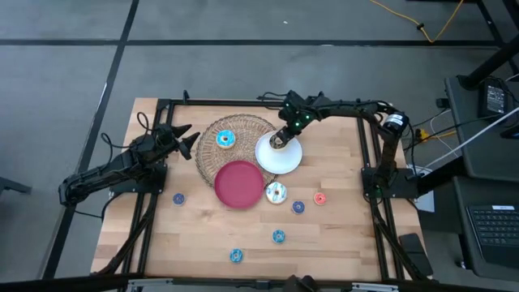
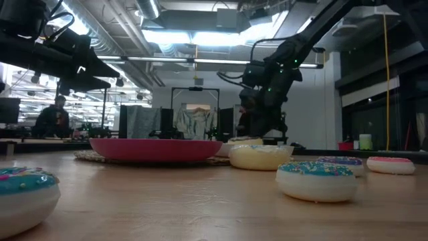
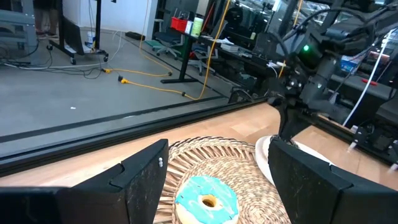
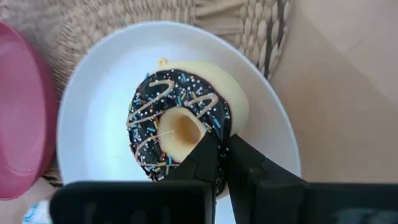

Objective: Pick & Place donuts
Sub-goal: Put the black donut on the white plate

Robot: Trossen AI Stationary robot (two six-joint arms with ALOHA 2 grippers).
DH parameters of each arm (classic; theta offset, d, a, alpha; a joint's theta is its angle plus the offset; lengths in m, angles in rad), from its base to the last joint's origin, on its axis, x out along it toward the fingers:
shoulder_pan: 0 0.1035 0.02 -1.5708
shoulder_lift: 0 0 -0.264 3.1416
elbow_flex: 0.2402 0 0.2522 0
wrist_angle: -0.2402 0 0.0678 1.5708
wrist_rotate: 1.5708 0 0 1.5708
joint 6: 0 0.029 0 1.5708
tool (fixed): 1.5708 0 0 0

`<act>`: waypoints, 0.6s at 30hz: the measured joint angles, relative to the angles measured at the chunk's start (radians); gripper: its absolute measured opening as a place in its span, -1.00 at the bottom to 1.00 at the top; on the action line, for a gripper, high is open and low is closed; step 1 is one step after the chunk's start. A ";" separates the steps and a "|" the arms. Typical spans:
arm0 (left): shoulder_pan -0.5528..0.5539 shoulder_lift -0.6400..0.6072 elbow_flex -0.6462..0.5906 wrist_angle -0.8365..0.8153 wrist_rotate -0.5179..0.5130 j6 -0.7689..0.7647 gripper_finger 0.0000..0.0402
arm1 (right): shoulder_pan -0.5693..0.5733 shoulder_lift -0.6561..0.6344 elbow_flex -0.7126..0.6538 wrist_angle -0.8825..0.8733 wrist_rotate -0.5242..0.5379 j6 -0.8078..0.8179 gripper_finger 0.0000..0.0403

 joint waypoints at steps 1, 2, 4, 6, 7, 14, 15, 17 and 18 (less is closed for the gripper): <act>0.000 0.000 0.000 0.000 0.000 0.000 0.33 | 0.003 0.007 0.000 0.004 0.006 0.000 -0.88; 0.000 0.000 0.000 0.000 0.000 0.000 0.33 | 0.005 0.010 0.000 0.008 0.017 0.001 -0.88; 0.000 0.000 0.000 0.000 0.000 0.000 0.33 | 0.005 0.010 0.000 0.009 0.031 0.002 -0.88; 0.000 0.000 0.000 0.000 0.000 0.000 0.33 | 0.005 0.010 0.000 0.009 0.033 0.003 -0.84; 0.000 0.000 0.000 0.000 0.000 0.000 0.33 | 0.005 0.010 0.000 0.009 0.033 0.003 -0.82; 0.000 0.000 0.000 0.000 0.000 0.000 0.33 | 0.005 0.006 0.000 0.009 0.036 0.003 -0.47; 0.000 0.000 0.000 0.000 0.000 0.000 0.33 | 0.005 0.006 0.000 0.009 0.036 0.003 -0.41; 0.000 0.000 0.000 0.000 0.000 0.000 0.33 | 0.005 0.005 0.000 0.007 0.036 0.004 -0.30; 0.000 0.000 0.000 0.000 0.000 0.000 0.33 | 0.005 0.003 0.000 0.005 0.038 0.004 -0.25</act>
